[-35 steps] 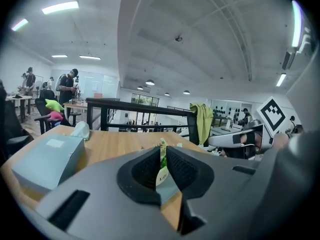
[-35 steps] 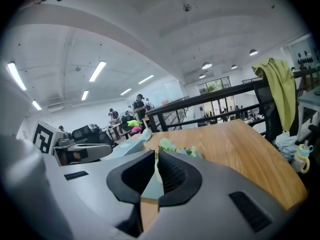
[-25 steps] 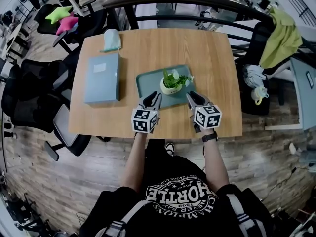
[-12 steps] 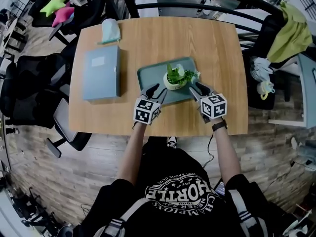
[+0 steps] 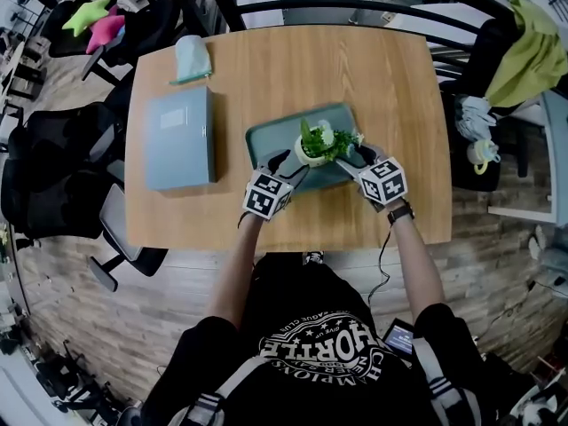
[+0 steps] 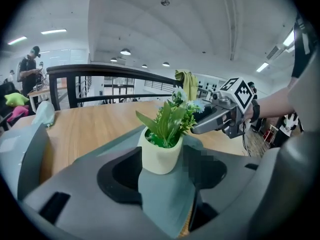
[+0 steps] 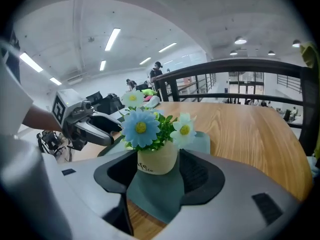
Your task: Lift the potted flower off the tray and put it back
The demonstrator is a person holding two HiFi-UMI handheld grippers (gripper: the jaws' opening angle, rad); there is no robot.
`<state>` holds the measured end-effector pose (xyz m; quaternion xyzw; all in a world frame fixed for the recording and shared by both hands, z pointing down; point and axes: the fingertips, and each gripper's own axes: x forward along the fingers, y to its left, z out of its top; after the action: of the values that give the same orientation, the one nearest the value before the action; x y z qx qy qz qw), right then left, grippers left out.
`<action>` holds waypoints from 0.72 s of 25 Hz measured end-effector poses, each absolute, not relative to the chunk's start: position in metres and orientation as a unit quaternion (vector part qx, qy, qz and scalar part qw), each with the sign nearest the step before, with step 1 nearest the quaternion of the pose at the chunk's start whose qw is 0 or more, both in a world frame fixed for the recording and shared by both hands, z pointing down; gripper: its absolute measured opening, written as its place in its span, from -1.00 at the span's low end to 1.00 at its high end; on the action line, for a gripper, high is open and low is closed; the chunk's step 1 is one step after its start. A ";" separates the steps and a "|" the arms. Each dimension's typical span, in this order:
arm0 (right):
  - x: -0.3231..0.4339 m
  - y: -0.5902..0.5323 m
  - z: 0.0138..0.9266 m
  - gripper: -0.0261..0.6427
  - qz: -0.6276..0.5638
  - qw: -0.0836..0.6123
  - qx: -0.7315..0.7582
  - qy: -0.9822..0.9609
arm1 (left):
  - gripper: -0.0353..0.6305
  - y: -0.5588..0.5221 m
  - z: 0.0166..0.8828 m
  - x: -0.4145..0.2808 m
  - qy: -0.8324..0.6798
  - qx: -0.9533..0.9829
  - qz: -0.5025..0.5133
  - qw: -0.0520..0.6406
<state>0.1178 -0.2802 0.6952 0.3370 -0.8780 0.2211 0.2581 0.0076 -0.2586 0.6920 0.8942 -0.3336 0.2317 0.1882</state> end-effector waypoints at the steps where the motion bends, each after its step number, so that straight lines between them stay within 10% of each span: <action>1: 0.116 -0.282 0.697 -0.10 0.212 0.261 0.329 -0.882 | -0.05 -0.260 0.696 0.009 -0.329 0.895 0.235 0.189; 18: 0.090 -0.304 0.730 0.42 0.168 0.275 0.211 -0.923 | 0.43 -0.282 0.730 0.032 -0.259 0.918 0.266 0.141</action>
<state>0.0905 -0.3042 0.7304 0.2109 -0.9227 0.1684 0.2753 0.0318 -0.2821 0.7296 0.9176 -0.2593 0.2664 0.1410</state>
